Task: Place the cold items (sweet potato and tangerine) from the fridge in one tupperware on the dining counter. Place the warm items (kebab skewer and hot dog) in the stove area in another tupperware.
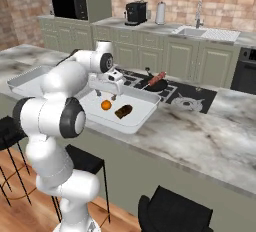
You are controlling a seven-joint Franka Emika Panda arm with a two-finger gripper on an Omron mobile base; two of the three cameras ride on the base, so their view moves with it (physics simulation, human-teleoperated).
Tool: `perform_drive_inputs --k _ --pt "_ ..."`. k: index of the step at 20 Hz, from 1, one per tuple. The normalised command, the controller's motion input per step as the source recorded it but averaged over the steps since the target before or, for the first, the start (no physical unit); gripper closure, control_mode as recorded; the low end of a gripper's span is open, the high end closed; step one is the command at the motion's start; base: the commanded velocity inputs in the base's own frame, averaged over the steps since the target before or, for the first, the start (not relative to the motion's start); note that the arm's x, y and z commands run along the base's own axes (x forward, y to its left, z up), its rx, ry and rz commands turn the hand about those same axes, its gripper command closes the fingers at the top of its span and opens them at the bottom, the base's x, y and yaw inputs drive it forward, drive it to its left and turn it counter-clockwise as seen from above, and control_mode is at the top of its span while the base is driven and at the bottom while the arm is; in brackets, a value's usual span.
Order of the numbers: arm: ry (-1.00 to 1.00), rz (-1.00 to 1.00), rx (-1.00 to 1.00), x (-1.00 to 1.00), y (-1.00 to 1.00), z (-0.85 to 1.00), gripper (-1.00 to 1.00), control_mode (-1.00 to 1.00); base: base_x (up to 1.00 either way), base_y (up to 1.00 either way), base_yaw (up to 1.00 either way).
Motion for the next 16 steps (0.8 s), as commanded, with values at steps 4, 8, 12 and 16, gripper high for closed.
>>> perform_drive_inputs --k 4,8,12,16 --pt "-0.31 -0.06 0.0 -1.0 -0.35 0.14 -1.0 -1.0 0.0 0.0 0.0" --pt "-0.37 0.0 -0.04 -1.0 -0.06 0.0 -1.0 -1.0 0.0 0.0 0.0" --pt "-0.36 0.0 -0.04 -1.0 0.04 0.0 -1.0 -1.0 0.0 0.0 0.0" --pt "-0.1 0.09 -0.18 -0.91 0.26 0.11 -1.0 -1.0 0.0 0.0 0.0"
